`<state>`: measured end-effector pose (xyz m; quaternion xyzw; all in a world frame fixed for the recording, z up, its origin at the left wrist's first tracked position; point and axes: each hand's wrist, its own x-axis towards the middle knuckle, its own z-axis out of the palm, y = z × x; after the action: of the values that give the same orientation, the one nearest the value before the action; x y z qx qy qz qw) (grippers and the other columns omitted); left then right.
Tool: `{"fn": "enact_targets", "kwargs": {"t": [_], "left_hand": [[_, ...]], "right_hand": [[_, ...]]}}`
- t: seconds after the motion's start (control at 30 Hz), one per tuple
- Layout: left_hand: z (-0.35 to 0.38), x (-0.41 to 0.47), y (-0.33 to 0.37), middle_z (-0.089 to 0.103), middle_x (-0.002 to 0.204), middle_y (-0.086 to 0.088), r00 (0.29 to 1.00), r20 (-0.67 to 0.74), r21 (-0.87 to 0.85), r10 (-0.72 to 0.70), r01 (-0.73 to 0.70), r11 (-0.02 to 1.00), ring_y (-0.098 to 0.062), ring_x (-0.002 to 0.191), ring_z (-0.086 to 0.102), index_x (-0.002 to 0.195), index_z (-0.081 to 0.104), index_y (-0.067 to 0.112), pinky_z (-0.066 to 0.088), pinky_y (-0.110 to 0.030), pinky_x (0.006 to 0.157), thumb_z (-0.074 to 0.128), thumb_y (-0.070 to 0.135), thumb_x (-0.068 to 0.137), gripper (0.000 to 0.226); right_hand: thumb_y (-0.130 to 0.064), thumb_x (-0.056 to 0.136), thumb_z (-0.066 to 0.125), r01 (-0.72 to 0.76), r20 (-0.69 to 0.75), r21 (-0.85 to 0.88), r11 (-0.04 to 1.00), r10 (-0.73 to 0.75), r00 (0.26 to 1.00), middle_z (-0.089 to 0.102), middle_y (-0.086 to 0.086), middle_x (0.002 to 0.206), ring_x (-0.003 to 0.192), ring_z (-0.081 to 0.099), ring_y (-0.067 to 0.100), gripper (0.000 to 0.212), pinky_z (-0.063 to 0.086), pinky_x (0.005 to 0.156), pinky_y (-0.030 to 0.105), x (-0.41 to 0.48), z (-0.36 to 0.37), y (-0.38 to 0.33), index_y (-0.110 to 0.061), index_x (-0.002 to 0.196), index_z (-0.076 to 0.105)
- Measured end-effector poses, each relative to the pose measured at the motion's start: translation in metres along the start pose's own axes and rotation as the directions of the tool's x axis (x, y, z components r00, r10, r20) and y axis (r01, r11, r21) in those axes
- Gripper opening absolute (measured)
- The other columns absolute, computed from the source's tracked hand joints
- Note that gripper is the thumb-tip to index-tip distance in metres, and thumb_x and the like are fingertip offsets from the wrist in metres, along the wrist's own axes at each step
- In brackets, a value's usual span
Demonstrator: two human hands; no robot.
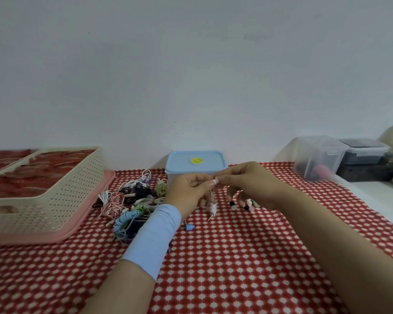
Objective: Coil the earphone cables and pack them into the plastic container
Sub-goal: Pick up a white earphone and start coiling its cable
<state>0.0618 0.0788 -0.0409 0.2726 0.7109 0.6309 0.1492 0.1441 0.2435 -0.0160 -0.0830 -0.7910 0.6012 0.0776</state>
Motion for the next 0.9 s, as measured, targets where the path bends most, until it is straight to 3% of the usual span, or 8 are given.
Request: {"fn": "enact_targets", "kwargs": {"t": [0.17,0.37,0.67,0.9], "left_hand": [[-0.005,0.002,-0.002,0.075,0.083,-0.004,1.000,0.010,-0.032,-0.002,0.003,0.999,-0.009,0.058,0.064,0.101,0.071,0.005,0.051,-0.019,0.053,0.061,0.010,0.095,0.012],[-0.004,0.002,-0.001,0.068,0.069,-0.003,0.999,0.032,-0.097,-0.021,0.024,0.995,-0.006,0.052,0.061,0.102,0.069,0.003,0.048,-0.016,0.049,0.061,0.010,0.095,0.013],[-0.003,0.004,-0.004,0.070,0.068,-0.005,0.998,0.060,-0.021,0.000,0.002,1.000,-0.013,0.059,0.063,0.096,0.073,0.010,0.050,-0.020,0.054,0.065,0.014,0.093,0.009],[-0.007,0.004,-0.004,0.072,0.072,-0.001,0.994,0.108,-0.073,0.013,-0.005,0.997,-0.011,0.060,0.062,0.095,0.073,0.009,0.053,-0.023,0.057,0.064,0.012,0.094,0.009]], "right_hand": [[-0.008,0.096,0.066,0.044,0.050,0.002,0.999,-0.044,0.998,0.078,0.011,0.097,0.066,0.063,0.021,0.016,0.050,0.049,0.026,-0.004,-0.004,-0.003,-0.008,0.105,0.079],[-0.010,0.089,0.075,0.023,0.039,0.001,1.000,-0.023,0.999,0.078,0.011,0.095,0.063,0.062,0.018,0.015,0.052,0.051,0.027,-0.004,-0.008,0.000,-0.003,0.102,0.078],[-0.007,0.084,0.078,0.012,0.039,-0.004,1.000,-0.011,0.999,0.075,0.012,0.082,0.061,0.063,0.020,0.014,0.052,0.049,0.028,-0.003,-0.008,0.000,-0.002,0.098,0.078],[-0.005,0.091,0.069,0.011,0.107,0.031,0.999,-0.014,0.994,0.077,0.017,0.105,0.061,0.062,0.014,0.018,0.052,0.050,0.024,-0.005,-0.011,-0.002,-0.004,0.105,0.079]]}}
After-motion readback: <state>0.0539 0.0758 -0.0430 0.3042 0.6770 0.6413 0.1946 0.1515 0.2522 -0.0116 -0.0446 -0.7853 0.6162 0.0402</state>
